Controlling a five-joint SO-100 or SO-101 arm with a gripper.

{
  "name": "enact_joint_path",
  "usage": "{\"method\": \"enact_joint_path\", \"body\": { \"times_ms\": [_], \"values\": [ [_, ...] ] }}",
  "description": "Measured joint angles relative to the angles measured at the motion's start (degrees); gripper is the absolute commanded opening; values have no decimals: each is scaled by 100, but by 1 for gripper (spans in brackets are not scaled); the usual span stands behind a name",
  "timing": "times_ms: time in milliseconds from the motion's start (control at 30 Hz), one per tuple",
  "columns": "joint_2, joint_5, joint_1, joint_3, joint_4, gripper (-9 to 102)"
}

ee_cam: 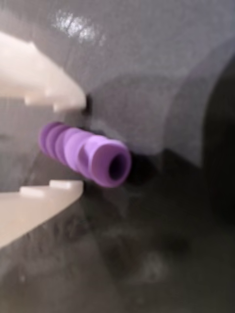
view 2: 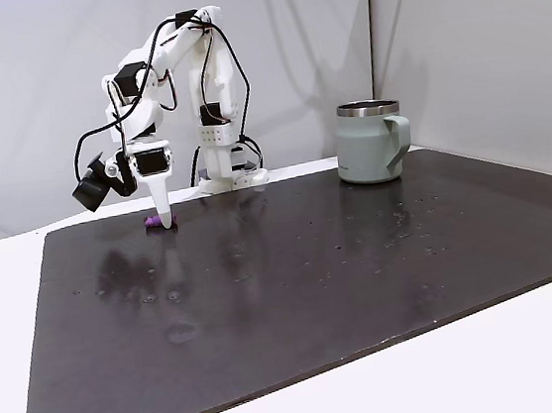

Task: Grasp a pengrip and put it in the cup.

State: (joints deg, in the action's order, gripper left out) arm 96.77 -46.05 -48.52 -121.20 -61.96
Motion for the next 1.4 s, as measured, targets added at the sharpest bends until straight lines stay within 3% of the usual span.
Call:
{"method": "enact_joint_path", "body": {
  "times_ms": [167, 533, 767, 1000, 1233, 1400],
  "values": [
    [-9, 26, -62, 0, -9, 0],
    [97, 255, -44, 53, -18, 0],
    [809, 1169, 888, 598, -334, 0],
    [2250, 1907, 2443, 606, -800, 0],
    [3788, 2628, 4632, 598, -1477, 0],
    [4017, 3129, 6311, 756, -1986, 0]
  ]
}}
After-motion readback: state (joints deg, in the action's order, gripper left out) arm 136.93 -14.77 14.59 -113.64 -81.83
